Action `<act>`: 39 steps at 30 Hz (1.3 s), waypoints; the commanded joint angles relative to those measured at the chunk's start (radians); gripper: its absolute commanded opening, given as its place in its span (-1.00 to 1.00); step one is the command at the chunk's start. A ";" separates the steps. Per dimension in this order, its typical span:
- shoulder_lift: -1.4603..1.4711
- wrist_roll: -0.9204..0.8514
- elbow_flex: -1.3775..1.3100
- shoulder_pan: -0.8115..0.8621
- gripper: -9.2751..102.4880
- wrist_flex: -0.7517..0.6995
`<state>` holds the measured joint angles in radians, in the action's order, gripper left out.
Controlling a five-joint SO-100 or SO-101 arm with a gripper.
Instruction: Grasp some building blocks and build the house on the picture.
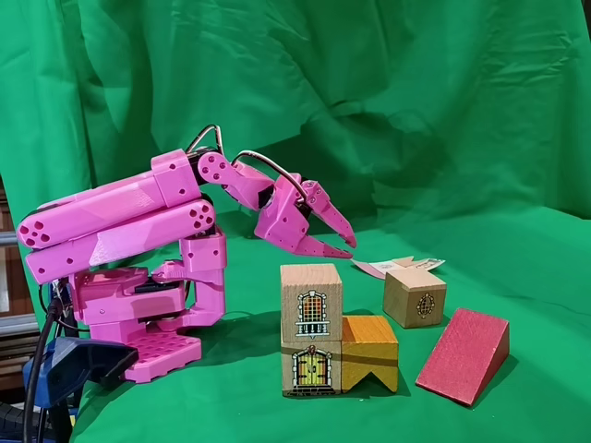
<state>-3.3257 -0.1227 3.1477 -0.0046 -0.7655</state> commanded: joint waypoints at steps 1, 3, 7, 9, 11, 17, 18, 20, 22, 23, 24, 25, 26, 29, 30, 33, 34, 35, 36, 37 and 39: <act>-0.003 -0.006 0.015 0.005 -0.83 -0.005; -0.003 -0.006 0.015 0.005 -0.83 -0.005; -0.003 -0.006 0.015 0.005 -0.83 -0.005; -0.003 -0.006 0.015 0.005 -0.83 -0.005; -0.003 -0.006 0.015 0.005 -0.83 -0.005; -0.003 -0.006 0.015 0.005 -0.83 -0.005; -0.003 -0.006 0.015 0.005 -0.83 -0.005; -0.003 -0.006 0.015 0.005 -0.83 -0.005; -0.002 -0.006 0.015 -0.002 -0.83 -0.005; -0.015 -0.005 0.015 -0.002 -0.83 -0.005; -0.015 -0.002 0.015 -0.003 -0.83 -0.005; -0.009 -0.005 0.015 -0.003 -0.83 -0.005; -0.005 -0.006 0.015 -0.003 -0.83 -0.005; -0.003 -0.006 0.015 0.009 -0.83 -0.005; -0.003 -0.006 0.015 -0.002 -0.83 -0.005; -0.015 -0.006 0.015 -0.003 -0.82 -0.005; -0.015 -0.008 0.015 -0.003 -0.82 -0.005; -0.014 -0.009 0.015 -0.003 -0.82 -0.005; 0.000 -0.009 0.014 -0.003 -0.82 -0.005; 0.002 -0.009 0.009 -0.003 -0.82 -0.003; 0.002 -0.011 0.003 -0.003 -0.82 0.005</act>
<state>-3.3257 -0.1243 3.1477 -0.0015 -0.7655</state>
